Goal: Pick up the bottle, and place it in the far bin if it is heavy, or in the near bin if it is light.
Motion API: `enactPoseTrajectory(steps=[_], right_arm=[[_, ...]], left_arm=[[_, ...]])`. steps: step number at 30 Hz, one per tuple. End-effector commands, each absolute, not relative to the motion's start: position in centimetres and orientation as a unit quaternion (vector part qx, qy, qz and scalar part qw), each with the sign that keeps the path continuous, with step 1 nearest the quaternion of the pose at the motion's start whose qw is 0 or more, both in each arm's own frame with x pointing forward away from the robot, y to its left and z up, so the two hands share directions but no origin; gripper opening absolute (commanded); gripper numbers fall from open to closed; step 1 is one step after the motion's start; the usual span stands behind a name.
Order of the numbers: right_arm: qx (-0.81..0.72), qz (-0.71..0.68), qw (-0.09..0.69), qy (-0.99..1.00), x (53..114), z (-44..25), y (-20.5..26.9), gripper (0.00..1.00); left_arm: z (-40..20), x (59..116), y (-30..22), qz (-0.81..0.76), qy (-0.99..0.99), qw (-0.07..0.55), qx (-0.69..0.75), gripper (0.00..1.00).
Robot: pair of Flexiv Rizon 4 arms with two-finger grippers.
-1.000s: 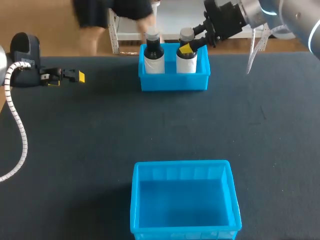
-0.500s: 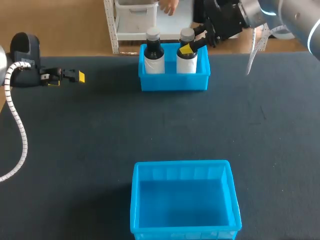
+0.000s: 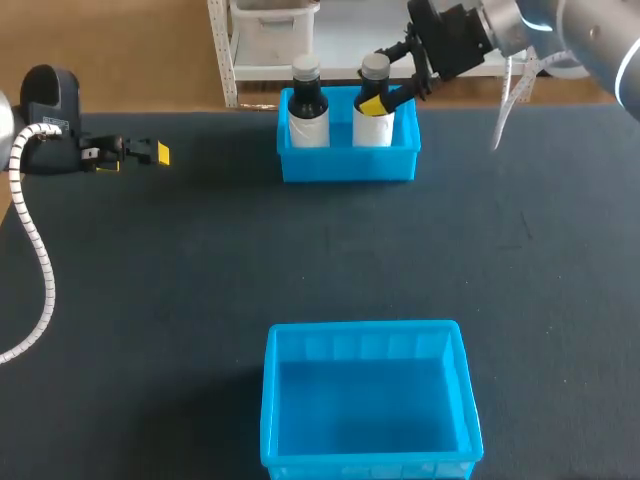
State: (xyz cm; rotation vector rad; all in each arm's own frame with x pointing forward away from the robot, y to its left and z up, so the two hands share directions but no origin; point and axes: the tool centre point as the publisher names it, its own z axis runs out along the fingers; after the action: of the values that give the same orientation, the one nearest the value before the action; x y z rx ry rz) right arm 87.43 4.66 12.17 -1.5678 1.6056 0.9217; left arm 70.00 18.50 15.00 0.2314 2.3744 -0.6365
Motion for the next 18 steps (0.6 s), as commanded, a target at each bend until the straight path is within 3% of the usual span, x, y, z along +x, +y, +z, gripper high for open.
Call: enactPoseTrajectory(steps=[1,18], right_arm=[[-0.647,0.441,0.261,0.565,88.1,12.3,4.2,1.0],[-0.613,0.404,0.286,0.616,87.0,12.9,-0.5,1.0]], left_arm=[[15.0,70.0,18.5,-0.243,0.908,0.33,0.088,1.0],[15.0,70.0,18.5,-0.243,0.908,0.33,0.088,1.0]])
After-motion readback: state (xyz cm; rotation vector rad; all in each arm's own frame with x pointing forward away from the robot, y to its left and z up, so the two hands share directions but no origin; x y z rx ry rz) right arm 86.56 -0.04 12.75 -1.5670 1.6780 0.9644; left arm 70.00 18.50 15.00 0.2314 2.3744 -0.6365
